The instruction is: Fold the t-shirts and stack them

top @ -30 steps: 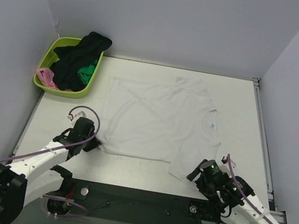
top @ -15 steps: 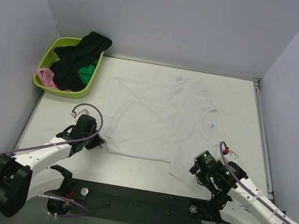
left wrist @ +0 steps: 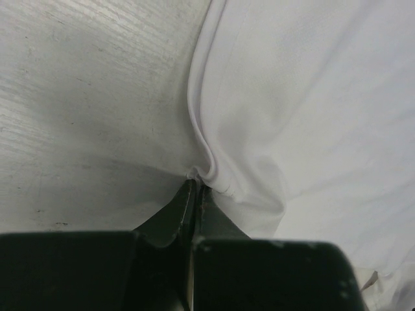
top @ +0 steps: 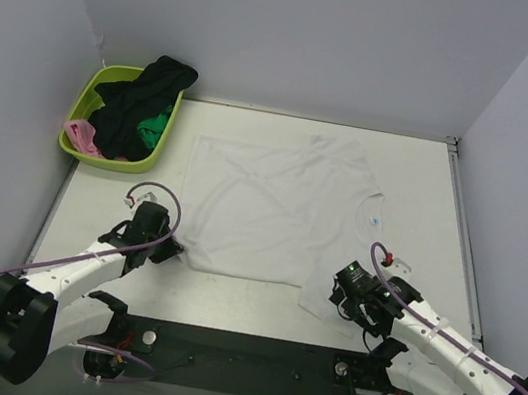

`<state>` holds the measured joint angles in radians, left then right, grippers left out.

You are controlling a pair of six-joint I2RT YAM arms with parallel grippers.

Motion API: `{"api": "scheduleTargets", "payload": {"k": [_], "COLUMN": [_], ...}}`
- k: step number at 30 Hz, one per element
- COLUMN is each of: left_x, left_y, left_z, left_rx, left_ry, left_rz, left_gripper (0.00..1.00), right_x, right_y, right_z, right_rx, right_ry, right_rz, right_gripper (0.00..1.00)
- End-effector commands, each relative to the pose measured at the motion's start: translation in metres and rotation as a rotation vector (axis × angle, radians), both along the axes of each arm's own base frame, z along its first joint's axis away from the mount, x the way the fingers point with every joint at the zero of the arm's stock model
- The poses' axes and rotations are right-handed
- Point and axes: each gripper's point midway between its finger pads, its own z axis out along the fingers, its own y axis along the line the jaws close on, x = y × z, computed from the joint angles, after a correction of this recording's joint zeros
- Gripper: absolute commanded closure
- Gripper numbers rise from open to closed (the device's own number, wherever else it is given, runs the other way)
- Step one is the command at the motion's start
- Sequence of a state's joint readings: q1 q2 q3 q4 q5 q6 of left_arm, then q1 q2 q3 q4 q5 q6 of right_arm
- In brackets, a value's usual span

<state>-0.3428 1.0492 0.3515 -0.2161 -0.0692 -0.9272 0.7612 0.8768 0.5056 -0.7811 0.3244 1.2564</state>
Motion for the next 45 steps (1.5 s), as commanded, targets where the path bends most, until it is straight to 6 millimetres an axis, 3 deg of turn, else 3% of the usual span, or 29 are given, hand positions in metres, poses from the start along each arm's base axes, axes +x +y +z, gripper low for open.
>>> {"api": "scheduleTargets", "payload": {"k": [1, 10, 20, 28, 34, 37, 42, 45], "left_x": [-0.013, -0.011, -0.011, -0.011, -0.012, -0.013, -0.010, -0.008], "left_y": [0.013, 0.011, 0.012, 0.013, 0.014, 0.015, 0.019, 0.022], "left_z": [-0.010, -0.009, -0.012, -0.015, -0.018, -0.017, -0.007, 0.004], "left_rx": [0.050, 0.037, 0.047, 0.048, 0.051, 0.051, 0.057, 0.059], "left_ry": [0.053, 0.053, 0.065, 0.069, 0.075, 0.077, 0.068, 0.048], "left_rz": [0.000, 0.003, -0.001, 0.003, 0.004, 0.004, 0.006, 0.011], "left_gripper": [1.00, 1.00, 1.00, 1.00, 1.00, 1.00, 1.00, 1.00], "right_x": [-0.023, -0.044, -0.045, -0.049, -0.049, -0.048, -0.041, -0.029], "right_y": [-0.002, -0.006, -0.006, -0.005, -0.007, -0.007, -0.006, -0.004], "right_z": [-0.016, -0.036, -0.037, -0.037, -0.036, -0.035, -0.028, -0.013], "right_rx": [0.021, 0.051, 0.055, 0.050, 0.024, 0.010, -0.004, -0.003], "right_ry": [0.085, 0.136, 0.136, 0.155, 0.165, 0.170, 0.148, 0.089], "right_rz": [-0.002, -0.025, -0.029, -0.017, -0.011, -0.009, 0.010, 0.030], "right_gripper": [0.30, 0.35, 0.60, 0.63, 0.81, 0.99, 1.00, 1.00]}}
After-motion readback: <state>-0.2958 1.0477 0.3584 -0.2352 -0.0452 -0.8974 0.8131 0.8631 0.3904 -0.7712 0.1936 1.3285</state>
